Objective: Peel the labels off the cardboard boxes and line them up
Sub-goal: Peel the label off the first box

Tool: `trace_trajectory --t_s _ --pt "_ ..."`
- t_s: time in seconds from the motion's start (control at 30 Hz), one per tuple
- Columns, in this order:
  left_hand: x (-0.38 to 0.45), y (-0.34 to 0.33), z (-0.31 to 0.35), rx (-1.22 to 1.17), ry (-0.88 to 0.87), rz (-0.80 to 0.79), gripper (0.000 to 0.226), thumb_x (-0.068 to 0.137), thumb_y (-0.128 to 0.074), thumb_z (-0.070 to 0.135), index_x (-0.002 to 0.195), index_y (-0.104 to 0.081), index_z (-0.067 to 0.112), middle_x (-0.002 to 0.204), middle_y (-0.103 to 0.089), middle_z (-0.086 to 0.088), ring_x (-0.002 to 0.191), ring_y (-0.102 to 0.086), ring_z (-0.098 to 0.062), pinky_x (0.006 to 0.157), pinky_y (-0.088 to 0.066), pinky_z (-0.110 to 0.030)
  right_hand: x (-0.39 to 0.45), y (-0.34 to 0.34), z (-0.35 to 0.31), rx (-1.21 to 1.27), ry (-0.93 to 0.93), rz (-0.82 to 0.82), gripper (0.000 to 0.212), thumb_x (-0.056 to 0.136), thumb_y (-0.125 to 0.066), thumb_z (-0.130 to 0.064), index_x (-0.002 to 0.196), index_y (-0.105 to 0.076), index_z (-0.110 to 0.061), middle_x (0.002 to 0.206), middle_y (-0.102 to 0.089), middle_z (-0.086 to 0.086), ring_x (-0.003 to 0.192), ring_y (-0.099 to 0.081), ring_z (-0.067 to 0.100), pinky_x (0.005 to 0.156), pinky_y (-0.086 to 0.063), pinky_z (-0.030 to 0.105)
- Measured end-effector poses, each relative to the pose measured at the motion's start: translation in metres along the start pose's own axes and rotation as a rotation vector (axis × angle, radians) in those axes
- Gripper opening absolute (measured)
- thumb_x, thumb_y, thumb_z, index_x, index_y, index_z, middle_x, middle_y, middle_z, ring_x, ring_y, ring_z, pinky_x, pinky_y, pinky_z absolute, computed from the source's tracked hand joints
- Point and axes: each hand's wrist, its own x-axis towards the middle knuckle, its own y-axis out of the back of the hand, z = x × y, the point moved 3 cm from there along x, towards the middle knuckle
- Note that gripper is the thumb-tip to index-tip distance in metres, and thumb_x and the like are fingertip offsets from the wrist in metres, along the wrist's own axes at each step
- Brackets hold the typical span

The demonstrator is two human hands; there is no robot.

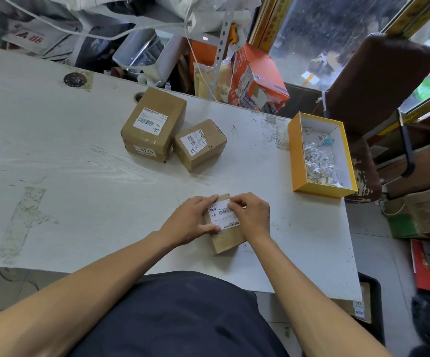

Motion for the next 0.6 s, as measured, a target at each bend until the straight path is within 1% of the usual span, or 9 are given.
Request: trace_trajectory --t_s 0.07,0.1,0.23,0.4,0.5,0.6 --pt "-0.001 0.0001 -0.0011 -0.019 0.011 -0.001 0.084 0.077 -0.079 0.043 0.149 -0.04 0.025 0.138 -0.051 0.002 0.125 -0.047 -0.014 0.105 -0.035 -0.023 0.0023 0.0001 -0.0003 0.03 -0.029 0.005 0.006 0.081 -0.072 -0.017 0.086 -0.075 -0.015 0.087 -0.072 -0.005 0.08 -0.064 0.009 0.074 -0.044 0.014" --pt "-0.0006 0.0004 -0.0015 -0.032 0.012 0.007 0.083 0.077 -0.08 0.042 0.149 -0.041 0.025 0.138 -0.052 0.002 0.125 -0.048 -0.014 0.104 -0.035 -0.022 0.0034 -0.0004 -0.0008 0.037 -0.038 0.006 0.004 0.082 -0.071 -0.016 0.085 -0.074 -0.015 0.086 -0.071 -0.005 0.08 -0.063 0.01 0.074 -0.043 0.014" --pt "0.0011 0.0019 -0.0031 -0.119 0.015 0.027 0.075 0.078 -0.08 0.036 0.144 -0.046 0.027 0.134 -0.054 0.004 0.121 -0.051 -0.011 0.103 -0.037 -0.021 0.0061 -0.0022 -0.0028 -0.013 -0.028 -0.03 0.006 0.087 -0.063 -0.014 0.086 -0.069 -0.015 0.088 -0.065 -0.005 0.083 -0.058 0.012 0.078 -0.043 0.024" --pt "0.0054 0.0041 -0.003 -0.171 -0.008 0.081 0.061 0.078 -0.08 0.026 0.135 -0.058 0.024 0.131 -0.057 0.007 0.116 -0.053 -0.007 0.103 -0.038 -0.02 0.0071 -0.0012 0.0031 -0.048 -0.049 -0.059 0.009 0.093 -0.054 -0.015 0.089 -0.061 -0.016 0.087 -0.059 -0.006 0.086 -0.058 0.015 0.073 -0.041 0.025" --pt "0.0077 0.0052 -0.003 -0.182 0.007 0.065 0.061 0.078 -0.081 0.026 0.135 -0.059 0.025 0.13 -0.058 0.007 0.114 -0.053 -0.007 0.102 -0.04 -0.022 0.0039 -0.0011 0.0036 -0.01 -0.026 -0.052 0.003 0.093 -0.057 -0.015 0.093 -0.058 -0.018 0.088 -0.059 -0.005 0.085 -0.06 0.016 0.071 -0.046 0.025" --pt "0.0083 0.0052 -0.004 -0.176 0.008 0.055 0.062 0.078 -0.081 0.028 0.136 -0.058 0.026 0.131 -0.058 0.005 0.115 -0.054 -0.01 0.103 -0.041 -0.026 -0.0017 0.0005 0.0046 0.09 -0.009 -0.027 0.024 0.086 -0.067 -0.014 0.11 -0.065 -0.019 0.094 -0.064 -0.004 0.078 -0.062 0.009 0.075 -0.052 0.026"
